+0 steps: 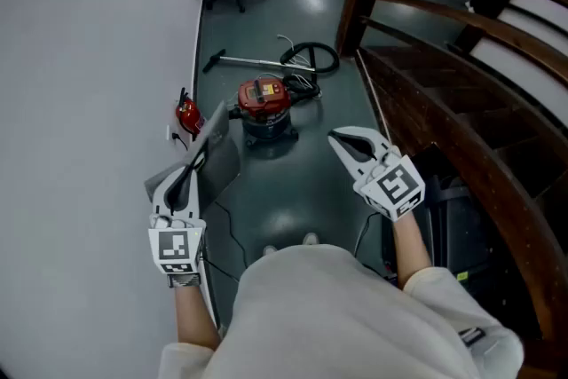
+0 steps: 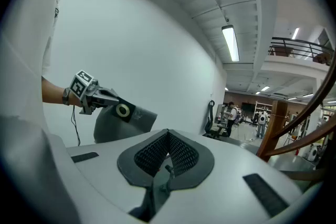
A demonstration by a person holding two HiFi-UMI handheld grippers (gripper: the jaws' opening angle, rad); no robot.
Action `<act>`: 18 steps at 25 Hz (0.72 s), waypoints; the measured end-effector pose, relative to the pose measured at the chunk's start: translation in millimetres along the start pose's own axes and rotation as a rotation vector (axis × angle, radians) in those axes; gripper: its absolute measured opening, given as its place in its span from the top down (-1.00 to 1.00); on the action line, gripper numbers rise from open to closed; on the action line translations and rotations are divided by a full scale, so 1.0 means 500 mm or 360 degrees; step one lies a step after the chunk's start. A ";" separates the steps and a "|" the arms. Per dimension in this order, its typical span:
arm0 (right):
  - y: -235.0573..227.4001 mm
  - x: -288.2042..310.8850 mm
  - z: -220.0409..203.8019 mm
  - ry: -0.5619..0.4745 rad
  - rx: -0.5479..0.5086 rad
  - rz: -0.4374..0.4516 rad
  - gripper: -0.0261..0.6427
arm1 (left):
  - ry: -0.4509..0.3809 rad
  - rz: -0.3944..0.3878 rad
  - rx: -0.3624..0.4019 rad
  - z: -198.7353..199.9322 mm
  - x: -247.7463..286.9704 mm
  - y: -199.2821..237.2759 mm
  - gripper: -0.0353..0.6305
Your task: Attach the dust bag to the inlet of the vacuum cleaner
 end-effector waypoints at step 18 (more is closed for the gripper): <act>-0.016 -0.018 -0.023 0.0021 0.0040 0.0003 0.84 | 0.0027 -0.0027 -0.0019 -0.003 -0.004 -0.034 0.83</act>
Point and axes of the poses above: the fingertips, and each gripper's own axes: x forward along the fingers, y to its left, z out of its top, the point moved 5 cm from there along -x, backward along the fingers, and after that the axes turned 5 degrees about z, right-handed, at the moved point
